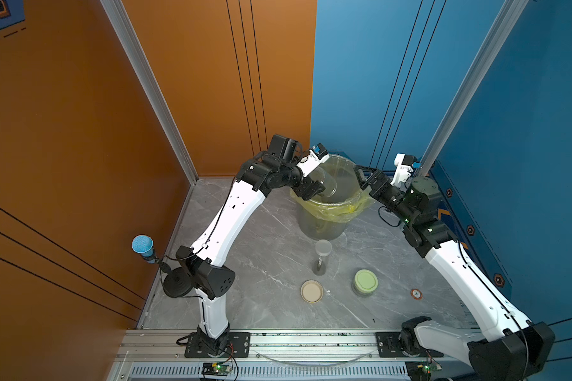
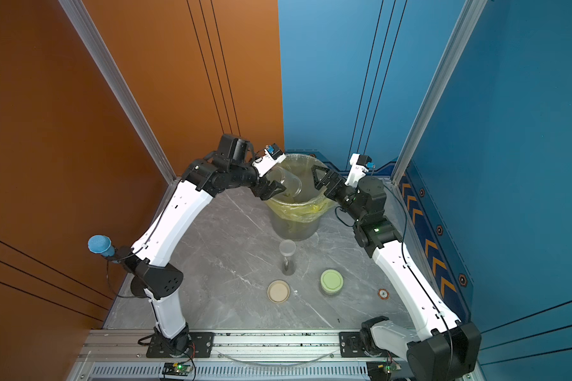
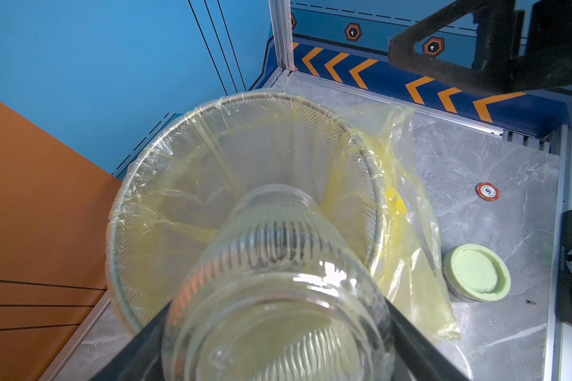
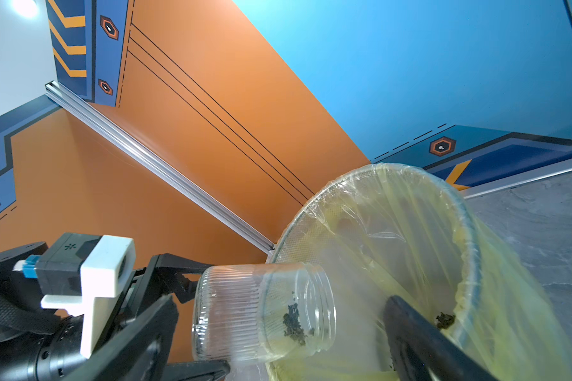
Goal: Empty moldy tea leaves from jars
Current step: Pour the moldy tea leaves from the jar into the trash bin.
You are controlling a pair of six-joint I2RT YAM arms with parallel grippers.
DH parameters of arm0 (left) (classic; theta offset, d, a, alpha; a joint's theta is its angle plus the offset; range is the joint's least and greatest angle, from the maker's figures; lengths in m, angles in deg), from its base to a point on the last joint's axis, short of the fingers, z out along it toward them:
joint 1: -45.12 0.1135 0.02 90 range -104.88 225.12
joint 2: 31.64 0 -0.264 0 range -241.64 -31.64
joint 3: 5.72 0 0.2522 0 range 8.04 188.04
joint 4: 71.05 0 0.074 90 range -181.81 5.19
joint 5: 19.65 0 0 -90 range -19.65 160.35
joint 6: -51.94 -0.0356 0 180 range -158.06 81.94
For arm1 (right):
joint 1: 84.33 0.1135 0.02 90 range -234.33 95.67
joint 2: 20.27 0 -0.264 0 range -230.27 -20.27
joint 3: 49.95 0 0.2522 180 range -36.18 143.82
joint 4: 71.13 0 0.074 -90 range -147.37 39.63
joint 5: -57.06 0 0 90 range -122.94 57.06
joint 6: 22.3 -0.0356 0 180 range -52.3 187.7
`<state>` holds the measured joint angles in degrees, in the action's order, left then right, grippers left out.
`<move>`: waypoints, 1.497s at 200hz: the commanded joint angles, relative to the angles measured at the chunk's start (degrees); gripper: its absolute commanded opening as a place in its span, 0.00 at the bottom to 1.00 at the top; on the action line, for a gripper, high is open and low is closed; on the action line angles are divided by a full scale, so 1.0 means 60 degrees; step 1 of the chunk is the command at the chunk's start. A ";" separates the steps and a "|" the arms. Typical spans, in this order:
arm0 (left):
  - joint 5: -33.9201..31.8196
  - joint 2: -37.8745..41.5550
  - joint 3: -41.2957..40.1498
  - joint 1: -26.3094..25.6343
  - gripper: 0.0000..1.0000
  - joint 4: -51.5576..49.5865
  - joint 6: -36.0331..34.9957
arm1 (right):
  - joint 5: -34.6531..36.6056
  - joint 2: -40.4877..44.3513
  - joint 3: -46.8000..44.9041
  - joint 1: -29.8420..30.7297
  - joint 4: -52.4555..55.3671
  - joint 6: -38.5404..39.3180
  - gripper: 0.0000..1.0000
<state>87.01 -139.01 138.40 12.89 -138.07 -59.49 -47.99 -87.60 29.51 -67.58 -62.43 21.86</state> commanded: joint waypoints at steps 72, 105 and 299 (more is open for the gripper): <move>0.0410 0.0202 0.0382 0.0187 0.40 0.0692 0.0219 | -0.1002 0.0674 -0.0113 0.0276 0.0531 0.6094 1.00; 0.0860 0.0652 0.0245 0.0518 0.41 0.1016 0.0531 | -0.1344 0.0990 -0.0131 0.0359 0.2077 1.0933 0.97; 0.1881 0.1891 -0.0077 0.0511 0.40 0.1240 0.1228 | -0.0424 -0.1532 0.1627 0.2145 -0.0235 1.5917 1.00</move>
<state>94.82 -129.87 138.12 16.46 -135.23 -53.06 -50.66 -95.05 35.93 -54.44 -59.98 116.06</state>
